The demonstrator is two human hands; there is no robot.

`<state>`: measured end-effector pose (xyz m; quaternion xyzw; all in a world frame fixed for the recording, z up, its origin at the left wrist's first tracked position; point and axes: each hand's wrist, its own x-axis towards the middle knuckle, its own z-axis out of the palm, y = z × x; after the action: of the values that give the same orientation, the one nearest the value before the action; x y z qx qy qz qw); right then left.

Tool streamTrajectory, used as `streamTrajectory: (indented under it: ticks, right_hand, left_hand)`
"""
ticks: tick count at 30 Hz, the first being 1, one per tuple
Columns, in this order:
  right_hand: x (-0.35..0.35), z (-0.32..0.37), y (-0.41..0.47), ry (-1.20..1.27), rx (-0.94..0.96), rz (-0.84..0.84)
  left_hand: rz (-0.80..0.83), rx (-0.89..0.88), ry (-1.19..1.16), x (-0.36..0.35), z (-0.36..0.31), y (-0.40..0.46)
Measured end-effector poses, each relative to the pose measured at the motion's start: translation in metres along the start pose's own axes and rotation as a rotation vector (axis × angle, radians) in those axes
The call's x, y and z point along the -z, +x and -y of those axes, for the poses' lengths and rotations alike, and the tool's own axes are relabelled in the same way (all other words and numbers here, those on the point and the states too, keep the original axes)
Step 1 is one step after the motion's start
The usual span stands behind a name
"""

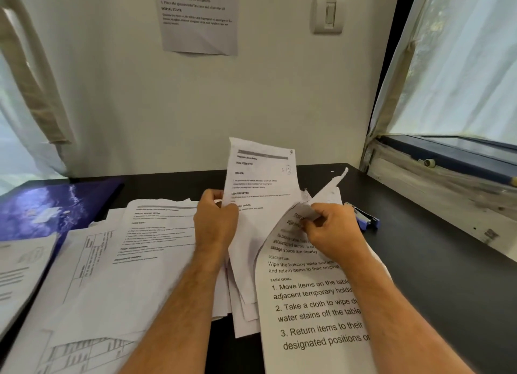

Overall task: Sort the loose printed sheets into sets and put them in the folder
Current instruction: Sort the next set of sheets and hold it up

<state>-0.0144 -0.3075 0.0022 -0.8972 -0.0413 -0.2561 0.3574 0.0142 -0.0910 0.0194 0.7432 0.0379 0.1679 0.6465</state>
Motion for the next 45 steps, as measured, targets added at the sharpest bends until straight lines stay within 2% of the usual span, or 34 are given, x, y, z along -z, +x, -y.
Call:
streamTrajectory:
  ticks: [9,12,17,23,27,31,36,45]
  right_hand:
    - [-0.005,0.004,0.0,-0.077,-0.04,0.031]
    - [-0.005,0.009,0.002,-0.106,-0.035,0.064]
    - [-0.003,0.021,-0.003,-0.034,0.044,0.085]
    - [-0.003,0.075,0.013,-0.111,0.227,0.128]
    - [-0.017,0.12,0.032,-0.054,0.381,0.071]
    - [-0.05,0.136,0.033,0.007,0.405,0.039]
    - [-0.095,0.124,0.014,0.051,0.429,0.009]
    - [-0.095,0.112,0.009,0.114,0.445,-0.156]
  left_hand:
    - [-0.07,-0.018,0.068,0.042,-0.01,-0.004]
    - [-0.053,0.06,0.1,0.063,-0.005,0.001]
    - [0.019,0.113,0.127,0.077,0.009,0.001]
    - [0.046,0.103,0.019,0.084,0.015,0.001]
    - [0.033,0.138,0.031,0.097,0.012,0.007]
    - [0.048,0.13,-0.01,0.104,0.011,0.007]
    - [0.127,0.014,0.009,0.11,0.011,0.008]
    - [0.158,-0.308,-0.073,0.104,0.009,0.002]
